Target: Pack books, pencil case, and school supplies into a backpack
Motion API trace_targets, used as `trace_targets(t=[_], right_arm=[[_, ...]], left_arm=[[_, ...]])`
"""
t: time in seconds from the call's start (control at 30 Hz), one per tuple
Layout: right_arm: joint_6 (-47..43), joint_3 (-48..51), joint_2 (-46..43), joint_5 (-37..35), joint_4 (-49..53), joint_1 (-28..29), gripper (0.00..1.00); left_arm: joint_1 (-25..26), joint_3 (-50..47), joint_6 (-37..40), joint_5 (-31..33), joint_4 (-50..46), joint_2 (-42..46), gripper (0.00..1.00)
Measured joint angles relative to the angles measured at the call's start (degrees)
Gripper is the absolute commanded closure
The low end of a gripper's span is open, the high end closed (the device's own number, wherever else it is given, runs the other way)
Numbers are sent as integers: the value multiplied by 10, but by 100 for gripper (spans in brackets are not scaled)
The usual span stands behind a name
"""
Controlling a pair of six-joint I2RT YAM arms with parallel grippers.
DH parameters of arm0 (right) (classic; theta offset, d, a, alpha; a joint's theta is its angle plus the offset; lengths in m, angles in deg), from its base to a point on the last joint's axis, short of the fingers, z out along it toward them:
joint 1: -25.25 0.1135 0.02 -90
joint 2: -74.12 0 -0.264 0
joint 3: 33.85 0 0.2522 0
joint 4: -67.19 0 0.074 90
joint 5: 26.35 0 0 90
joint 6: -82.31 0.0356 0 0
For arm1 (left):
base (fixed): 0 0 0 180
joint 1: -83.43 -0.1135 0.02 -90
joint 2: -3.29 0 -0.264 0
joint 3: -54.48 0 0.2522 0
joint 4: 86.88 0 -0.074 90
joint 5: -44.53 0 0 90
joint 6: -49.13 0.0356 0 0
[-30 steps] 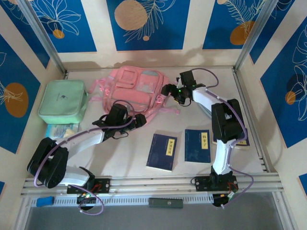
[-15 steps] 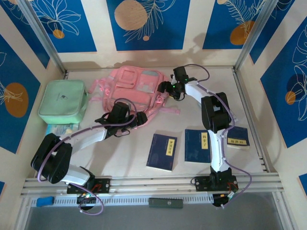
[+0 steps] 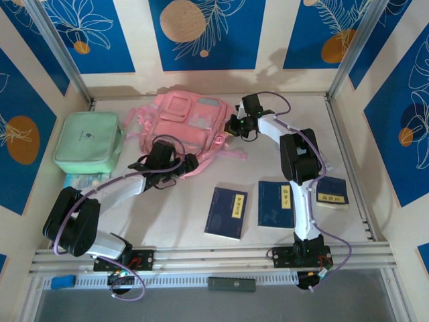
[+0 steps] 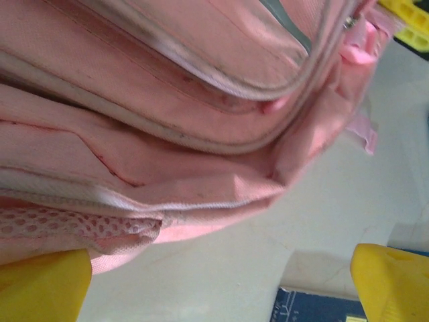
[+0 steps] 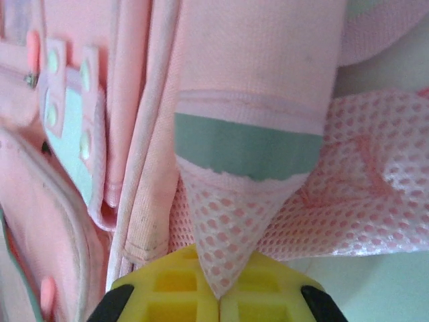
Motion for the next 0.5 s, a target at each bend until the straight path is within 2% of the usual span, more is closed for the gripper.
trace_targets(t=[0.17, 0.3, 0.5], right_arm=[[26, 101, -92, 9, -29, -2, 100], [61, 187, -188, 3, -57, 1, 100], [131, 269, -297, -66, -80, 33, 100]], left_arm=[[-32, 14, 25, -12, 1, -34, 0], [-61, 61, 55, -26, 4, -81, 0], [-122, 166, 120, -58, 19, -142, 1]])
